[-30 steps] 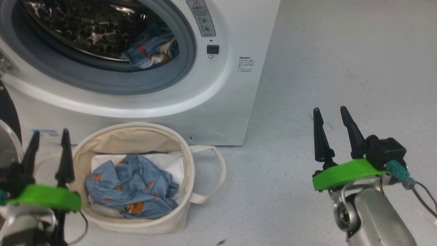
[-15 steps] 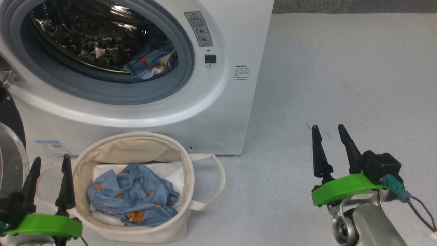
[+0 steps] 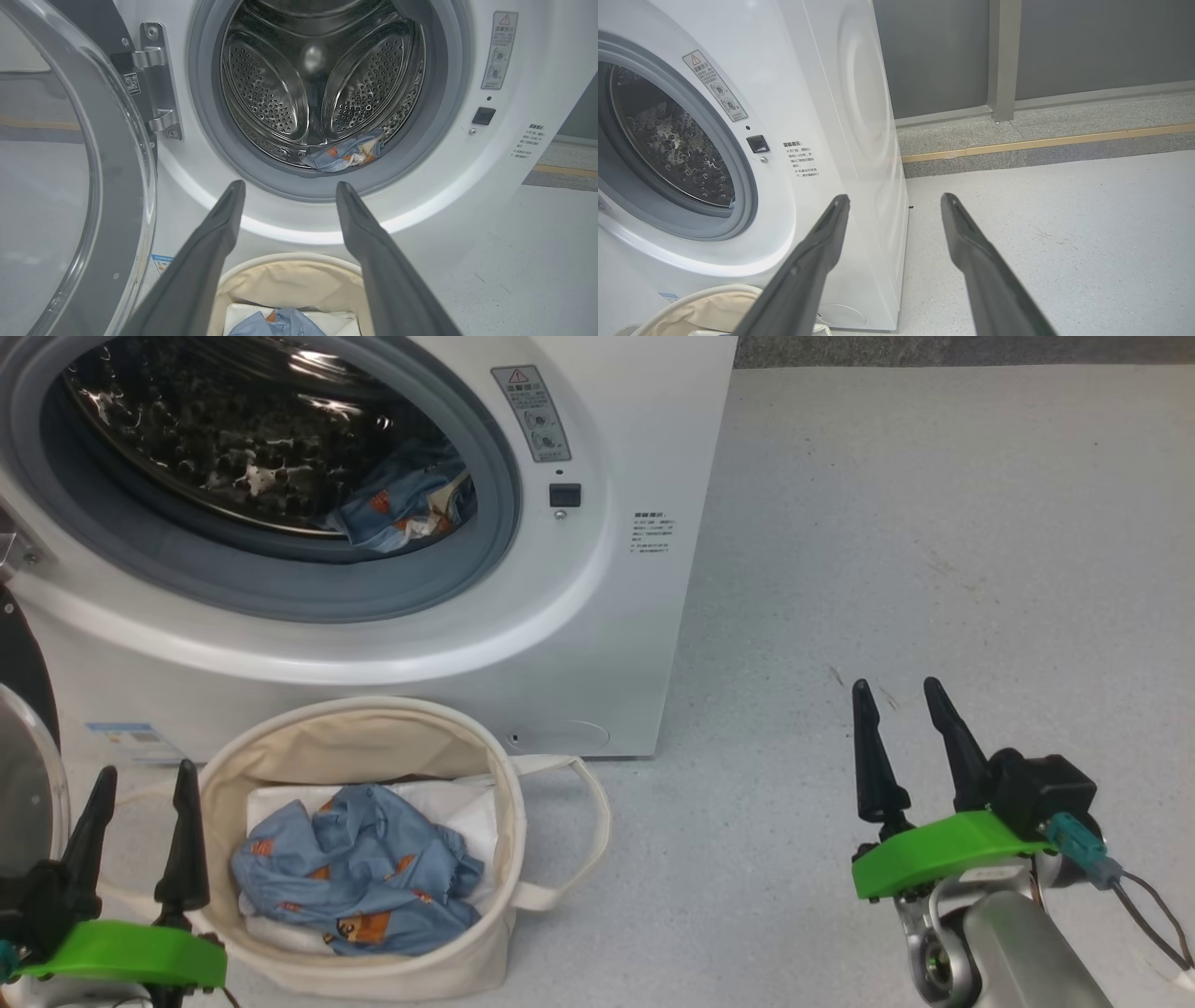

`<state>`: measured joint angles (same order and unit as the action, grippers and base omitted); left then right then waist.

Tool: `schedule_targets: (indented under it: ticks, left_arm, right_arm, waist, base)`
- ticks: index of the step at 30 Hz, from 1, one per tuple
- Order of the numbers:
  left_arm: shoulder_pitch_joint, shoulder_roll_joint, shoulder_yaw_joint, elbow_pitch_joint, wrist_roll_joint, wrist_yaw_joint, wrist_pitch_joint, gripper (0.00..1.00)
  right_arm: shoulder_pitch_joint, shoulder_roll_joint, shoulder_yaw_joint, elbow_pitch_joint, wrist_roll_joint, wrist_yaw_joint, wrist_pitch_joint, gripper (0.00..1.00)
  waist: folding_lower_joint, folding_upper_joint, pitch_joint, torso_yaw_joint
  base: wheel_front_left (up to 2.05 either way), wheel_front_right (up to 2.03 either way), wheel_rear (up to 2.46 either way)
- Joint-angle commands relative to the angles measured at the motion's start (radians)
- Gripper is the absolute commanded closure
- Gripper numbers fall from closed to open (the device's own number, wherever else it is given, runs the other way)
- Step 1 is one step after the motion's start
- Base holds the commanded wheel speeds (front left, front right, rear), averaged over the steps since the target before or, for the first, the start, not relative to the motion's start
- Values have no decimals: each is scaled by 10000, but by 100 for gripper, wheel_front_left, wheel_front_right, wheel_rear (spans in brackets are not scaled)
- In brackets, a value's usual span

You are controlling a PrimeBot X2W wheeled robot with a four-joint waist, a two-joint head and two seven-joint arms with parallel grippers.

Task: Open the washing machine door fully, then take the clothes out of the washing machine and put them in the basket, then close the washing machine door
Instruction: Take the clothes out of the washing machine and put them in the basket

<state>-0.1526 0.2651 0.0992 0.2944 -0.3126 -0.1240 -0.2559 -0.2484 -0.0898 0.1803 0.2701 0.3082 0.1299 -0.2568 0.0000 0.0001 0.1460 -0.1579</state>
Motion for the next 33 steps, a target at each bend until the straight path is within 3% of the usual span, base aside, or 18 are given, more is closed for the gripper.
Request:
schedule_targets:
  ticks: [1, 22, 33]
  left_arm:
    - [-257, 376, 325, -247, -2, -42, -59, 0]
    - [-651, 263, 100, -123, 37, -60, -59, 0]
    - [-2400, 558, -1172, 387, -348, -65, 132, 0]
  right_arm:
    - [-126, -6, 210, -278, -25, 8, -49, 0]
    - [-212, 54, 209, -304, 10, 8, -49, 0]
    - [-404, 116, 104, -467, -28, 8, -49, 0]
  waist:
    - [0, -1, 22, 0]
    - [0, -1, 221, 58]
    - [0, -1, 770, 138]
  base:
    - [0, 0, 0]
    - [0, 0, 0]
    - [0, 0, 0]
